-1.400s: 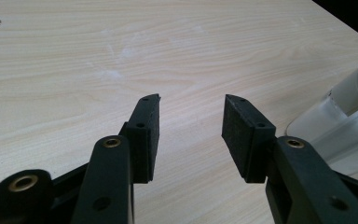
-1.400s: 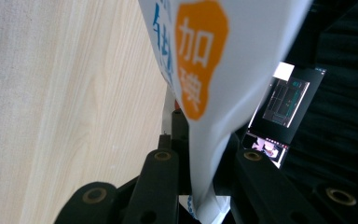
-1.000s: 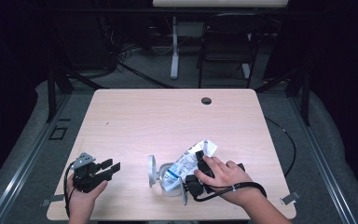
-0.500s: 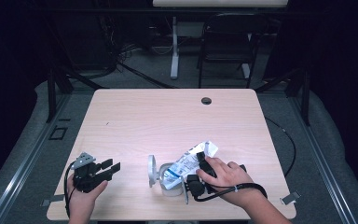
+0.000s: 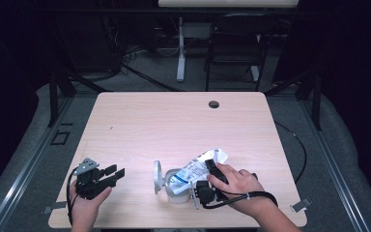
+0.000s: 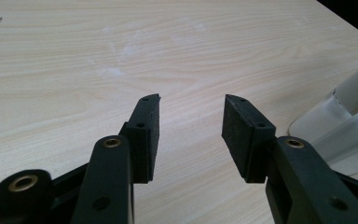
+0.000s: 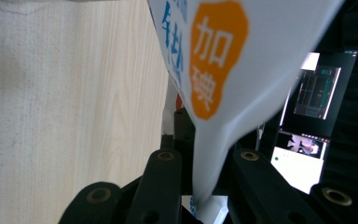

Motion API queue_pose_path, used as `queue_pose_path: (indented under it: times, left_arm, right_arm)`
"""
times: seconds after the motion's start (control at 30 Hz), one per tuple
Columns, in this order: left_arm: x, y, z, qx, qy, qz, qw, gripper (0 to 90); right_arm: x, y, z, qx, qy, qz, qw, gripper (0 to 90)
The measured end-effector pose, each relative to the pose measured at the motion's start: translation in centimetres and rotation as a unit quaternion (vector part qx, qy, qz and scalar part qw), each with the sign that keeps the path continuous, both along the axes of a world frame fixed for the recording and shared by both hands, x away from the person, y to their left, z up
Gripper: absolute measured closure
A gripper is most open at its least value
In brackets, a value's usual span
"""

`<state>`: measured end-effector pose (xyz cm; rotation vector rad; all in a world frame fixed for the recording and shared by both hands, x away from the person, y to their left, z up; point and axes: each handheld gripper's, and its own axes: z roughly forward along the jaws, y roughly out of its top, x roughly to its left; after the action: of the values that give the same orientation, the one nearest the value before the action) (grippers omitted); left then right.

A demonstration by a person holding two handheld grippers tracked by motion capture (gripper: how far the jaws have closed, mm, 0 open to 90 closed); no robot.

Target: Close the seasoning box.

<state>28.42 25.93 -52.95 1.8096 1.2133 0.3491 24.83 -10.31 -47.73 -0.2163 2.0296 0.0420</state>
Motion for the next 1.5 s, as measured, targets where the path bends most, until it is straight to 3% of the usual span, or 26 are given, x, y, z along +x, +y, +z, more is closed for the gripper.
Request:
queue_pose_path:
  times: [0.37,0.53,0.9,1.13,1.17,1.23,1.3,1.43,1.5]
  left_arm:
    - [0.0,0.0,-0.1,0.001,0.001,0.000,1.0000,57.0]
    - [0.0,0.0,-0.1,0.001,0.001,0.001,1.0000,56.9]
    - [0.0,0.0,0.0,0.001,0.001,0.001,1.0000,56.9]
    - [0.0,0.0,-0.1,0.001,0.000,0.002,1.0000,56.9]
    - [0.0,0.0,-0.1,0.000,-0.001,0.002,1.0000,56.9]
    - [0.0,-0.1,-0.1,0.000,-0.001,0.002,1.0000,57.0]
    - [0.0,-0.1,-0.1,0.000,-0.001,0.002,1.0000,56.9]
    - [0.0,-0.1,-0.1,0.002,0.000,0.002,1.0000,57.0]
    - [0.0,-0.1,-0.1,0.002,0.000,0.002,1.0000,56.9]
  right_arm:
    - [0.1,-0.3,0.1,0.042,0.024,-0.006,0.9988,85.4]
    - [0.1,-0.4,0.2,0.070,0.035,-0.006,0.9969,85.8]
    - [0.2,-0.6,0.6,0.106,0.049,-0.008,0.9932,85.9]
    - [0.3,-1.1,1.4,0.141,0.065,-0.021,0.9877,86.0]
    - [0.3,-1.1,1.3,0.158,0.070,-0.018,0.9849,85.9]
    - [0.3,-1.2,1.5,0.163,0.076,-0.021,0.9835,86.0]
    - [0.3,-1.2,1.4,0.184,0.082,-0.017,0.9794,86.0]
    - [0.2,-1.3,1.5,0.188,0.090,-0.024,0.9777,86.0]
    - [0.3,-1.3,1.3,0.205,0.096,-0.019,0.9739,86.0]
